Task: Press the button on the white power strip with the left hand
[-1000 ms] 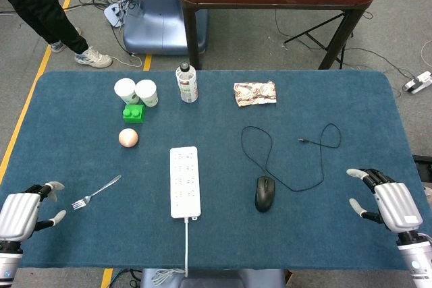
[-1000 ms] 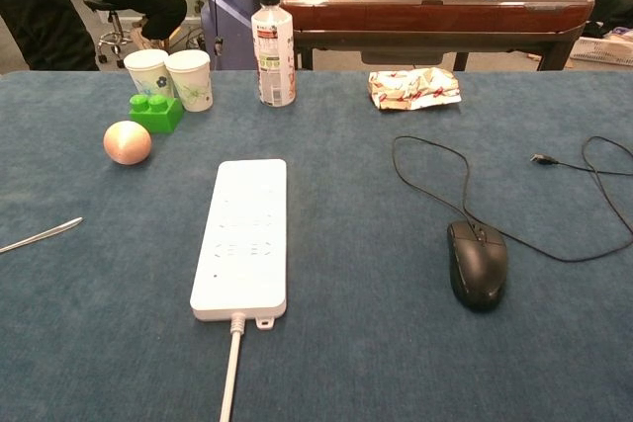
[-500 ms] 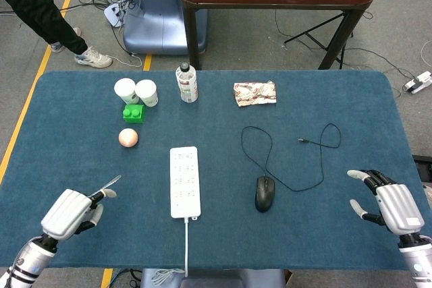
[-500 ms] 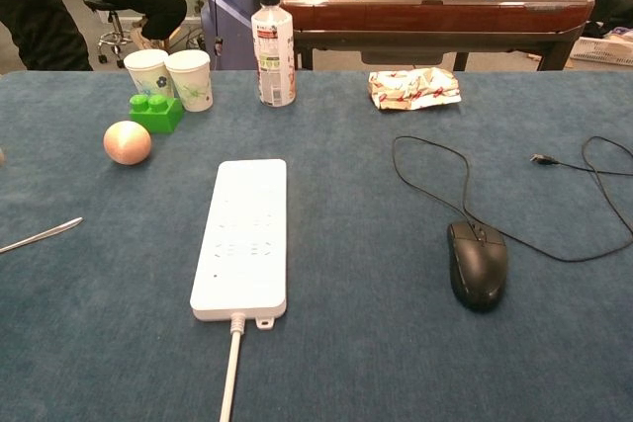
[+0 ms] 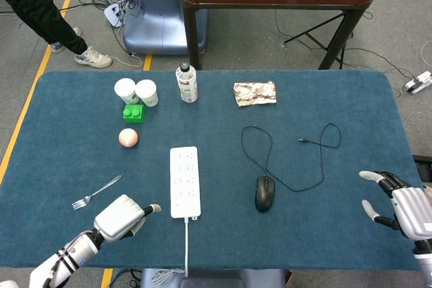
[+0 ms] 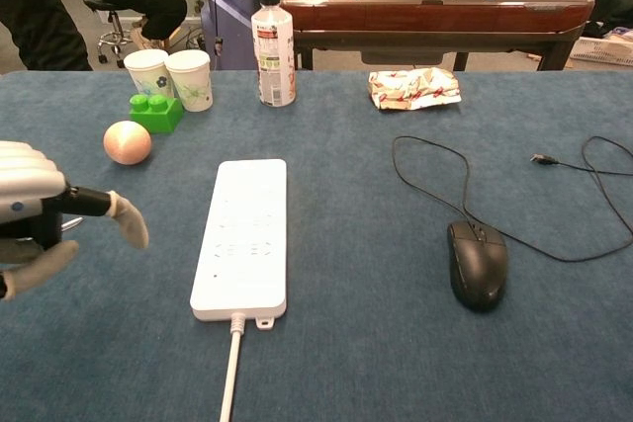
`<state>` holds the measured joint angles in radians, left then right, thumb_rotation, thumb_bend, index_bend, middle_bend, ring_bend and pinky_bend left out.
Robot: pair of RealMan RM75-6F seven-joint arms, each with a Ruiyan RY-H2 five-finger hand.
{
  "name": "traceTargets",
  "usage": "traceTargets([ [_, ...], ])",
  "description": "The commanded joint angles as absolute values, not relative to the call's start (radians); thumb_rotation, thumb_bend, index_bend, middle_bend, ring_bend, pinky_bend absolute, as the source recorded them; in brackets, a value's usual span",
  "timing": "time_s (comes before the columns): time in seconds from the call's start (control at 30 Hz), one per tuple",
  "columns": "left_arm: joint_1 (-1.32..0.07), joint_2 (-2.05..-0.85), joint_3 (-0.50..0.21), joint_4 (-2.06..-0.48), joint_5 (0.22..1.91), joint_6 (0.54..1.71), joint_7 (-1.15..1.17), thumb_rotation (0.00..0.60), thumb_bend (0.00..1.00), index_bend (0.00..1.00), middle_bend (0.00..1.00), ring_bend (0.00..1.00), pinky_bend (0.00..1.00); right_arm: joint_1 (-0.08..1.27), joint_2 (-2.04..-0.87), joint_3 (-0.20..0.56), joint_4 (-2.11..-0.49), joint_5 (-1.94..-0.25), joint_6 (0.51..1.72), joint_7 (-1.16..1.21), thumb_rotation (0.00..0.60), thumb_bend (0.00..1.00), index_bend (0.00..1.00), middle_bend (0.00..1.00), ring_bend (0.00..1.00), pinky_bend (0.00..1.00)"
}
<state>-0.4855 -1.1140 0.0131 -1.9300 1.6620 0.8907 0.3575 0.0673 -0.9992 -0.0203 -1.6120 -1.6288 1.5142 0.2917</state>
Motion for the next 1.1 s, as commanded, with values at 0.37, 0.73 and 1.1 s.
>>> traceTargets([
  [0.37,-0.555,-1.255,-0.019,-1.923,1.467,0.827,0.563,0.6,0.69,0.27,1.0,1.0,1.0,0.037,-0.967,-0.02,-1.601,-1.628,1.561,0.363,0.6,0.36,0.26,0.31,0.25,0.44],
  [0.73,-0.573,-1.308,-0.006,-1.924,1.345,0.86,0.669,0.6,0.69,0.23,1.0,1.0,1.0,0.027,-0.962,-0.015,-1.605,-1.628,1.574,0.364,0.6,0.36,0.26,0.31,0.25,0.44],
  [1.1,-0.61,-1.349,0.007,-1.91,1.305,0.872,0.712,0.6,0.69,0.24,1.0,1.0,1.0,0.015,-0.968,0.004,-1.597,-1.595,1.587,0.365,0.6,0.36,0.26,0.31,0.25,0.44],
])
